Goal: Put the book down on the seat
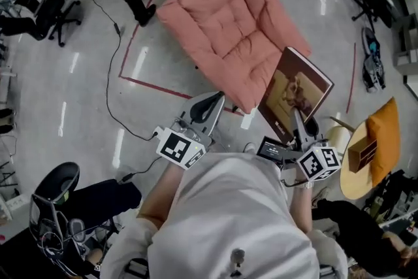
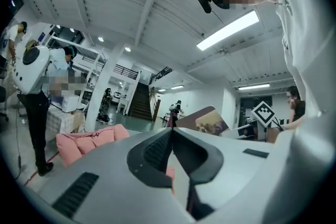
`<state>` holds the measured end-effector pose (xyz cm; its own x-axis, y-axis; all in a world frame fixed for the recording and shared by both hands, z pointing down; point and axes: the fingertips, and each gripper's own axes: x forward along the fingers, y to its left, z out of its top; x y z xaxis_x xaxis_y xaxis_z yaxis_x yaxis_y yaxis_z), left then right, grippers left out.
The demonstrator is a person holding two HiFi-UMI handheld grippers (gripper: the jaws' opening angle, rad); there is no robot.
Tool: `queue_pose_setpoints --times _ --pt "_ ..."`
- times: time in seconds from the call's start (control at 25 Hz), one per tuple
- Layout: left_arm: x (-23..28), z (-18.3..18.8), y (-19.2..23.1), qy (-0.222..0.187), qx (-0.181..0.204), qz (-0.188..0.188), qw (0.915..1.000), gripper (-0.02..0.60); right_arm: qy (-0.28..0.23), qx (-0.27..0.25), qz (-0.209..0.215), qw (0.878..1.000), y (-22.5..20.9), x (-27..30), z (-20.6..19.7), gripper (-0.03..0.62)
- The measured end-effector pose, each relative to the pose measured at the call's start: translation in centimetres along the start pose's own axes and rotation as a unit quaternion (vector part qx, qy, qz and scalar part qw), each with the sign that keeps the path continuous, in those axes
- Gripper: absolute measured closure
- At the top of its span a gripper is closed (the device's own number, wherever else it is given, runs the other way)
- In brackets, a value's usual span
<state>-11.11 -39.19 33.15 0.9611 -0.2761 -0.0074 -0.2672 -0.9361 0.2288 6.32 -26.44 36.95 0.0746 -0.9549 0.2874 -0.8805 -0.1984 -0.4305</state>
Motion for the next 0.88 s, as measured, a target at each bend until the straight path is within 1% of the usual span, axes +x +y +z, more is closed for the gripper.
queue_pose_setpoints --times 0.2,0.32,0.44,0.6,0.68,0.88 --pt "3.1 0.2 5.0 0.02 0.002 -0.053 0.9984 0.574 -0.019 0.01 -0.047 0.999 0.6 3.4 0.5 0.441" --pt "4.8 -0.5 6.3 0.032 0.0 -0.079 0.9964 0.574 -0.028 0.018 -0.069 0.997 0.3 4.3 0.3 0.441" --pt "6.7 -1.8 6.0 0.05 -0.003 -0.098 0.9939 0.573 -0.029 0.032 -0.082 0.996 -0.9 4.4 -0.6 0.441" --pt "10.6 -3.3 4.6 0.064 -0.004 -0.119 0.9908 0.573 -0.018 0.036 -0.092 0.995 -4.4 4.7 -1.6 0.441" --pt "12.6 -4.3 4.0 0.068 0.0 -0.122 0.9902 0.574 -0.017 0.042 -0.092 0.995 -6.4 5.2 -2.1 0.441" --pt "16.3 -7.0 3.2 0.098 0.004 -0.121 0.9879 0.574 -0.027 0.091 -0.087 0.992 -10.5 7.1 -3.2 0.441"
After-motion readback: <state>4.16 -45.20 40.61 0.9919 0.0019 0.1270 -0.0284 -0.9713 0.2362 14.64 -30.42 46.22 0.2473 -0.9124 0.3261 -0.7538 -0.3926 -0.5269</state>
